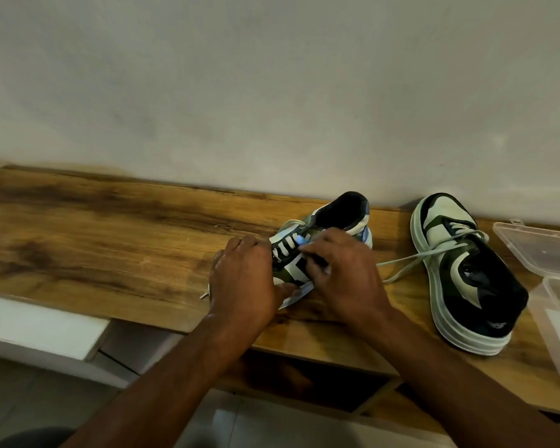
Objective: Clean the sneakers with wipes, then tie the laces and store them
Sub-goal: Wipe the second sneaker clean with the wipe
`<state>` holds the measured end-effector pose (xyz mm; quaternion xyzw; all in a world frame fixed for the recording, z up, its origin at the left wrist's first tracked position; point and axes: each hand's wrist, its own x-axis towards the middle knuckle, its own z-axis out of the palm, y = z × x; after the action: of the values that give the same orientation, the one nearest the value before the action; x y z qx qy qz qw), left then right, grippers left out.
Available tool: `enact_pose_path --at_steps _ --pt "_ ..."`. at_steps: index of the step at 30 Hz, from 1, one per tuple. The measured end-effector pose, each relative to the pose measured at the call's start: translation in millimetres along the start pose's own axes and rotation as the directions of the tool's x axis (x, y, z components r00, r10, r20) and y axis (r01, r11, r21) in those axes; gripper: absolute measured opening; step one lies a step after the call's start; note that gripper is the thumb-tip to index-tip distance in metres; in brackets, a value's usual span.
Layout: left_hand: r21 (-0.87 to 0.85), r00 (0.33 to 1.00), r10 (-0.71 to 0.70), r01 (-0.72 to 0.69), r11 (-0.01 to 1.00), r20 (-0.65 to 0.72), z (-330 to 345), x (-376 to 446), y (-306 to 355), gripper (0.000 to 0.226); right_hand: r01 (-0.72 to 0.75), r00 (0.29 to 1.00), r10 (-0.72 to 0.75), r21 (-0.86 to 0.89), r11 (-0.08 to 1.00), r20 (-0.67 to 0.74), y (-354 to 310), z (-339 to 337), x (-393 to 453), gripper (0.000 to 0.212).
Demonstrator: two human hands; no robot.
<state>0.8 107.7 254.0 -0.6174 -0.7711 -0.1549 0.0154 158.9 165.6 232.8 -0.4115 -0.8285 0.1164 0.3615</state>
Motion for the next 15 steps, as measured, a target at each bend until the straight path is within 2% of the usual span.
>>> enact_pose_path --at_steps 3,5,7,11,13,15 --pt "-0.005 1.000 0.004 -0.004 1.000 0.013 2.0 -1.9 16.5 0.076 -0.126 0.983 0.122 -0.024 0.992 -0.139 24.5 -24.8 4.2 0.024" --pt "-0.003 1.000 0.005 -0.005 1.000 0.017 1.5 -2.4 18.2 0.077 -0.159 0.968 0.149 -0.034 0.987 -0.201 29.0 -28.6 6.6 0.024" --pt "0.001 1.000 0.006 -0.006 1.000 0.019 2.5 -2.3 17.9 0.076 -0.124 0.979 0.117 -0.032 0.992 -0.164 20.8 -22.7 3.7 0.025" --pt "0.010 1.000 0.023 -0.023 1.000 -0.006 4.2 -2.4 16.8 0.063 0.003 0.999 -0.002 -0.013 1.000 0.053 -3.5 -5.4 -6.0 0.031" --pt "0.004 1.000 0.027 -0.027 1.000 -0.007 4.5 -2.4 16.1 0.067 -0.020 0.999 0.021 -0.015 1.000 0.033 0.2 -10.4 -0.6 0.029" --pt "0.008 1.000 0.028 -0.028 1.000 0.005 4.1 -2.4 16.5 0.074 -0.108 0.992 0.105 -0.029 0.994 -0.070 12.6 -22.0 7.1 0.026"
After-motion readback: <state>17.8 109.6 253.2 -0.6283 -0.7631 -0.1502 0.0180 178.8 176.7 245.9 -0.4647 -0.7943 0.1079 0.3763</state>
